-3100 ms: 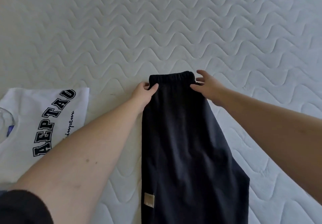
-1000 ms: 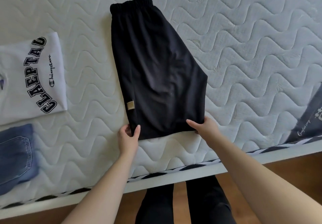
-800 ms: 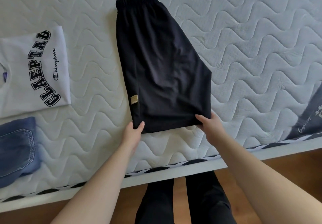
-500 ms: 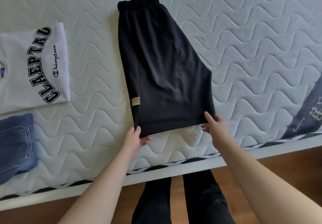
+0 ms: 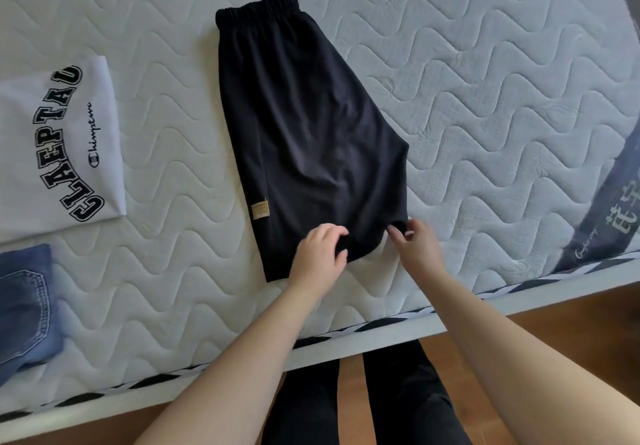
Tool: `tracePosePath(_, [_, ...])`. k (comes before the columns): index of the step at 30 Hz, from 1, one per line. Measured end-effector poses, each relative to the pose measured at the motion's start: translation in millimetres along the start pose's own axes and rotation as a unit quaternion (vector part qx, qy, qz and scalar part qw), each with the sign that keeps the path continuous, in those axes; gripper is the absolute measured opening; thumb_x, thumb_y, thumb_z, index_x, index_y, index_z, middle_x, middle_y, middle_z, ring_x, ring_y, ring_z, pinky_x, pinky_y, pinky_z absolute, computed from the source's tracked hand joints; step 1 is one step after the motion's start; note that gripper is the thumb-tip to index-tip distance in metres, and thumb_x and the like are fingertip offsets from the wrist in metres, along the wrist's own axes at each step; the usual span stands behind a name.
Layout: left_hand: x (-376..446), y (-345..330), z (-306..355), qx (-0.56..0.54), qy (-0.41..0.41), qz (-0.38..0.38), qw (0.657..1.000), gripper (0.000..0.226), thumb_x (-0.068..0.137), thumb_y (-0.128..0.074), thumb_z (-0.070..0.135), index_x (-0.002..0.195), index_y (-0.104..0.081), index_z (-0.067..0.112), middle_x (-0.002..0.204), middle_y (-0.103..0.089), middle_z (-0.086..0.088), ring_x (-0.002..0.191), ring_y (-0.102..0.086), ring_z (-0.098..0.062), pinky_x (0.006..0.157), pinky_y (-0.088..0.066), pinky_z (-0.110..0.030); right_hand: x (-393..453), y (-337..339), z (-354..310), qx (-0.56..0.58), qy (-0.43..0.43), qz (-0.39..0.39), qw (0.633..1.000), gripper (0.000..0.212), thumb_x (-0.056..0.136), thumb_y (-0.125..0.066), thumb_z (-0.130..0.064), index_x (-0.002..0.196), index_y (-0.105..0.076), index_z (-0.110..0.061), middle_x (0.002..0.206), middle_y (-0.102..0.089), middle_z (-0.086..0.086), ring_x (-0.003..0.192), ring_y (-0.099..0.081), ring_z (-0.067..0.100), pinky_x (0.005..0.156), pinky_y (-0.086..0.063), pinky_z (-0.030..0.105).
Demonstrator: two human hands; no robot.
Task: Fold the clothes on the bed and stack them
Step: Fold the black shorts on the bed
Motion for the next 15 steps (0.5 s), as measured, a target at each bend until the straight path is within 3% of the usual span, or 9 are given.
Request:
tracePosePath(2, [13.0,-15.5,21.1,0.01,-0.042,-0.056,0.997,0.063,0.085,-0.066,0.022,0.144,-0.041,0.02,0.144,-0.043,0.0,0.133,-0.04,-0.019,0.108,-0.035,-0.033,-0.6,3.7,-13.2,0.034,0.023,0.0,0.999,0.024,0.089,-0.064,-0.046,0.091,-0.061,-0.022,0.097,-0.063,-0.004,0.086,-0.061,0.007,0.065,-0.043,0.024])
tracePosePath(5, [33.9,-27.4,41.4,-0.01,-0.008,-0.069,0.998,0.09,0.082,-0.072,0.027,0.154,-0.018,0.021,0.155,-0.031,-0.001,0.14,-0.033,-0.018,0.11,-0.033,-0.034,-2.6,8.8,-28.9,0.118,0.047,-0.041,0.991,0.012,0.091,-0.059,-0.049,0.088,-0.062,-0.038,0.089,-0.07,-0.02,0.088,-0.063,-0.007,0.065,-0.043,0.01])
tracePosePath(7, [47.3,-24.4,42.3,-0.109,0.078,-0.014,0.991,0.076,0.086,-0.069,0.024,0.15,-0.027,0.025,0.145,-0.047,-0.002,0.128,-0.048,-0.019,0.101,-0.044,-0.034,-2.5,11.5,-33.9,0.203,0.052,-0.082,0.974,0.014,0.095,-0.052,-0.04,0.094,-0.066,-0.04,0.097,-0.071,-0.021,0.093,-0.064,-0.005,0.075,-0.046,0.013])
tracePosePath(10, [62.0,-16.3,27.0,-0.301,0.248,0.058,0.919,0.029,0.096,-0.055,0.02,0.125,-0.055,0.023,0.111,-0.064,0.006,0.111,-0.059,-0.019,0.087,-0.043,-0.025,6.3,14.7,-27.7,0.272,0.028,-0.068,0.959,0.031,0.091,-0.044,-0.018,0.11,-0.064,-0.033,0.11,-0.069,-0.011,0.102,-0.065,0.004,0.083,-0.048,0.024])
tracePosePath(12, [67.1,-14.1,17.1,-0.352,0.292,0.067,0.887,0.022,0.098,-0.05,0.018,0.117,-0.06,0.024,0.101,-0.059,0.013,0.105,-0.056,-0.014,0.086,-0.039,-0.023,9.5,13.8,-17.2,0.24,-0.014,-0.029,0.97,0.042,0.09,-0.044,-0.007,0.124,-0.055,-0.029,0.119,-0.062,-0.009,0.107,-0.06,0.006,0.082,-0.048,0.023])
tracePosePath(15, [68.8,-11.3,9.8,-0.349,0.308,0.071,0.882,0.024,0.101,-0.045,0.022,0.12,-0.059,0.023,0.103,-0.056,0.011,0.101,-0.053,-0.014,0.087,-0.039,-0.025,8.4,5.1,-5.9,0.184,-0.057,-0.043,0.98,0.058,0.085,-0.055,-0.007,0.137,-0.043,-0.03,0.122,-0.052,-0.003,0.104,-0.055,0.007,0.077,-0.05,0.025])
Point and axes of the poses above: each hand's wrist, its own x-axis towards the middle knuckle, its own y-axis out of the back of the hand, z = x × y, the point moved 4 cm from there along x, towards the middle knuckle
